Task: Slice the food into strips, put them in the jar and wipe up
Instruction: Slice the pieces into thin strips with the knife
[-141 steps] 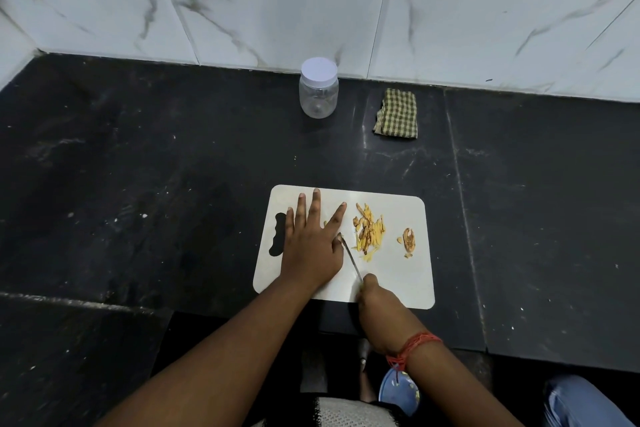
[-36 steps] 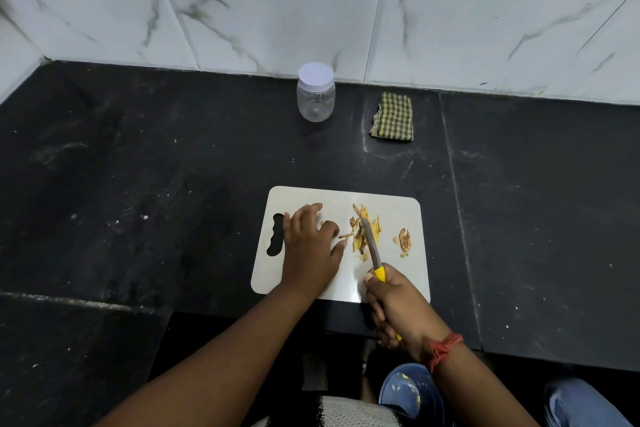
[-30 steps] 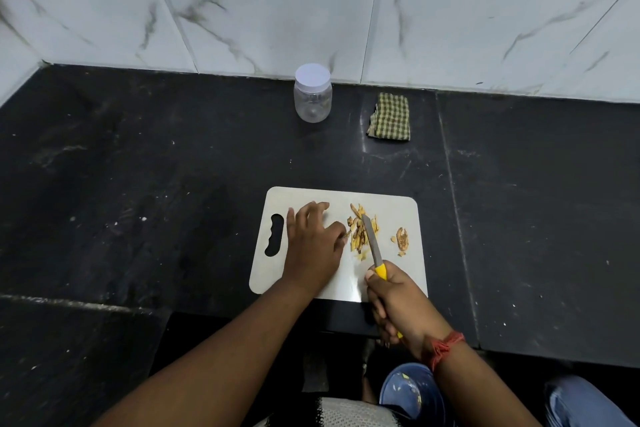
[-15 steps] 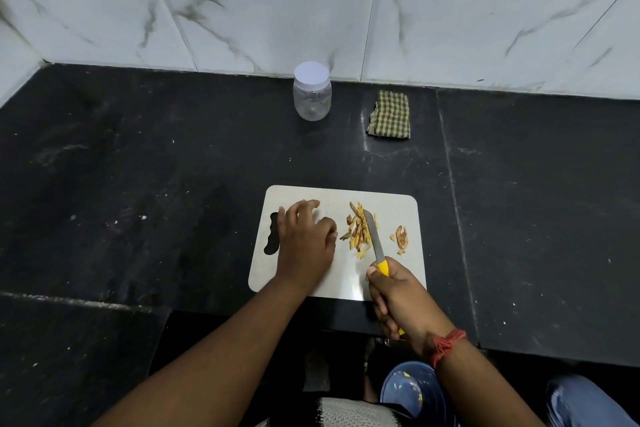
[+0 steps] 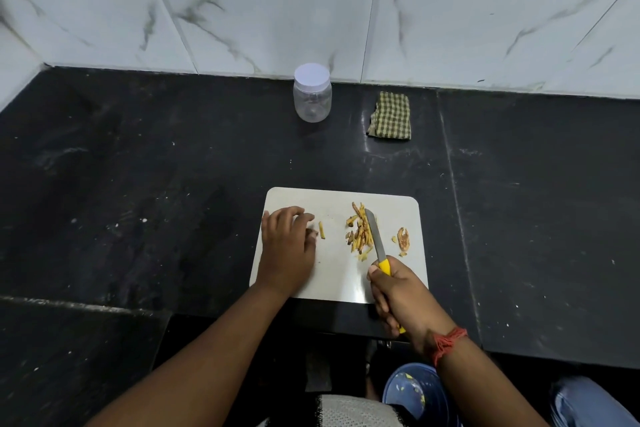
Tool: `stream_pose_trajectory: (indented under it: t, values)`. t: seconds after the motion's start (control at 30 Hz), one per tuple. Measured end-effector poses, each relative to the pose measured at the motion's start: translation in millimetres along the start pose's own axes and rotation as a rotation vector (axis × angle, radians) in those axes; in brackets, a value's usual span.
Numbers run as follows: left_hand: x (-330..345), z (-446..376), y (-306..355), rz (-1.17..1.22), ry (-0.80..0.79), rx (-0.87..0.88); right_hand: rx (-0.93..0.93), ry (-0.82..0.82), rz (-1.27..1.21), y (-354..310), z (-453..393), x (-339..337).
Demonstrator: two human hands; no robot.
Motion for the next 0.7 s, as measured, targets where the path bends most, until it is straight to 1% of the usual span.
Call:
stream_pose_trajectory:
  t: [0.23, 0.53, 0.7]
  values:
    - [-1, -1, -6, 0.014, -0.031, 0.000, -0.005, -0.038, 0.083, -4, -5, 17]
    - [7, -11, 8, -0.064, -0.121, 0.048, -0.012, -0.043, 0.112, -8, -5, 21]
    - [12, -14, 17, -0.099, -0.160, 0.048, -0.012, -0.047, 0.171, -6, -5, 23]
Point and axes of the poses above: each hand's wrist, its own z-axis away from the middle knuckle, its own x-axis out of the palm, y = z × x, the point moved 9 cm from there along -z, towards the middle knuckle, and after that the axes turned 4 degrees about z, right-handed, at the moved point
